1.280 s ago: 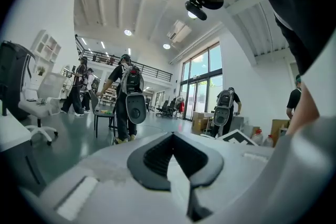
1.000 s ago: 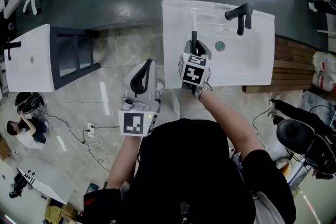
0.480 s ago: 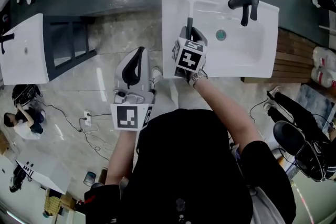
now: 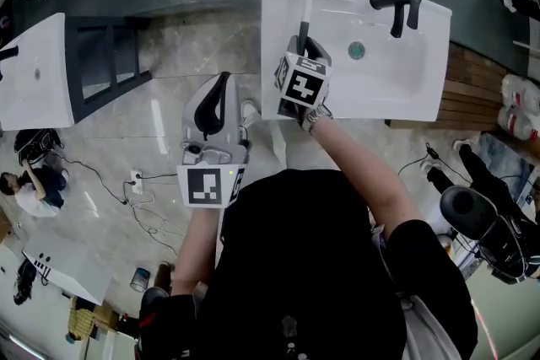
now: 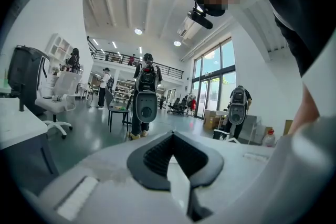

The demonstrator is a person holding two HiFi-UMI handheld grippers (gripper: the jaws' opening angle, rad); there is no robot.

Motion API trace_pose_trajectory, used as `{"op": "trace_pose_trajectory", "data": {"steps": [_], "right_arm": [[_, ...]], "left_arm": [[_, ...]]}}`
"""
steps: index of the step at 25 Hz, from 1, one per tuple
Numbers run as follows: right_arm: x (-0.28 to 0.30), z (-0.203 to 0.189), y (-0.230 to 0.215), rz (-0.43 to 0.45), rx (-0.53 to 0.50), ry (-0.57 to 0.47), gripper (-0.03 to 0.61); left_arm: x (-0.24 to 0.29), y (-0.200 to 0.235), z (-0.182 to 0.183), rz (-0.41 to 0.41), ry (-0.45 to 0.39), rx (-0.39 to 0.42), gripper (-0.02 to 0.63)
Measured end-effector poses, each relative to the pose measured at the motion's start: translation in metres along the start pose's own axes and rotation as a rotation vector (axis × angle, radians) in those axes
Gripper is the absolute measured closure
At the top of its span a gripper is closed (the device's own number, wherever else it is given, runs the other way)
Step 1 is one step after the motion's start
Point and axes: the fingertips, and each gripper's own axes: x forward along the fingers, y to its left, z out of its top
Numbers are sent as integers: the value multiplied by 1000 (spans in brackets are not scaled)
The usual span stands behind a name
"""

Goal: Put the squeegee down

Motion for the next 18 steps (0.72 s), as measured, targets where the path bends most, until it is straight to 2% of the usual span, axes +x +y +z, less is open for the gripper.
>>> {"op": "trace_pose_trajectory", "data": {"steps": [11,18], "right_arm": [[10,-9,4,48,37,25,474],[17,-18,7,68,21,51,472]], "left_arm": [[-14,2,-4,41,6,1,612],[-27,-2,-11,55,16,3,612]]}}
